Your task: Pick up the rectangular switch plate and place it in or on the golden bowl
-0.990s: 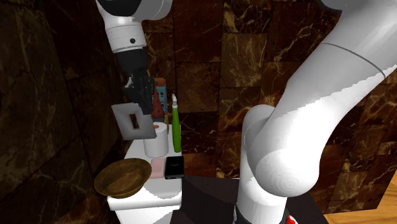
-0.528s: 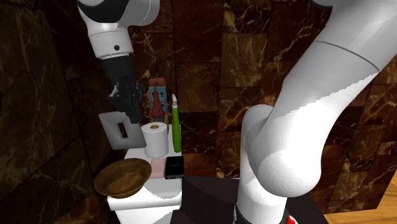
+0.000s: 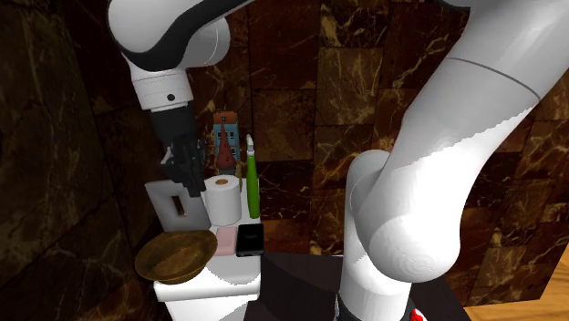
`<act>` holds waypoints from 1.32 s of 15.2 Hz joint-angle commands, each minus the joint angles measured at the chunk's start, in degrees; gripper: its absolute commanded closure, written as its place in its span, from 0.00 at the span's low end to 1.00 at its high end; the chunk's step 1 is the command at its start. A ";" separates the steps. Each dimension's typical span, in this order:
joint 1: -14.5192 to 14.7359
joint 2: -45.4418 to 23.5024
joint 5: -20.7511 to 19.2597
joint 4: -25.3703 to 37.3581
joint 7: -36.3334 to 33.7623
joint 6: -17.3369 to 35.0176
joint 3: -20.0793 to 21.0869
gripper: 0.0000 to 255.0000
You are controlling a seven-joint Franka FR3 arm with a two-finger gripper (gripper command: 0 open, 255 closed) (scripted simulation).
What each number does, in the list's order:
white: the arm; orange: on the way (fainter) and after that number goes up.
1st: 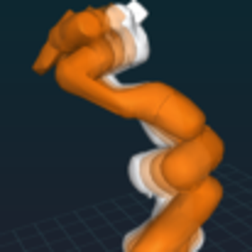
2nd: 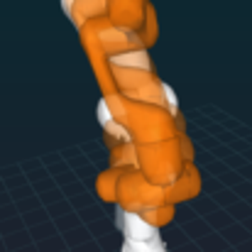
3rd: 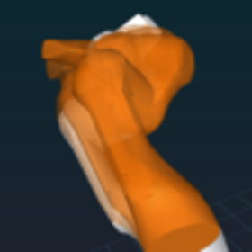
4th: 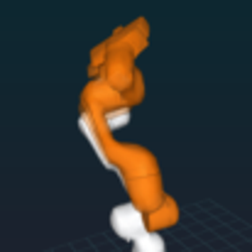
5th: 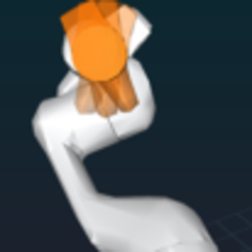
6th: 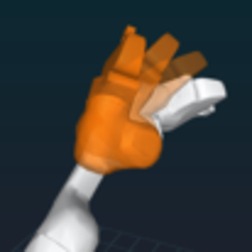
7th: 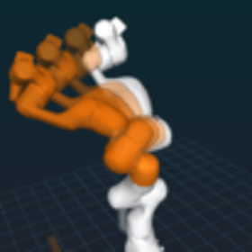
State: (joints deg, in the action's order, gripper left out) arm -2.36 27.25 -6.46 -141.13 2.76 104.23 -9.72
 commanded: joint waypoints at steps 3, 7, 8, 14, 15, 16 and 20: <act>-0.04 -0.73 -0.13 -2.44 -0.10 3.21 -0.21 1.00; -0.07 -1.98 -0.25 -4.63 -0.15 6.65 -0.48 1.00; -0.07 -2.54 -0.29 -5.44 -0.16 8.02 -0.59 1.00; -0.07 -2.54 -0.29 -5.44 -0.16 8.02 -0.59 1.00; -0.07 -2.54 -0.29 -5.44 -0.16 8.02 -0.59 1.00; -0.07 -2.54 -0.29 -5.44 -0.16 8.02 -0.59 1.00; -0.08 -2.53 -0.30 -5.44 -0.16 8.02 -0.59 0.00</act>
State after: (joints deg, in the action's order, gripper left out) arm -2.43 24.71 -6.75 -146.58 2.60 112.25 -10.31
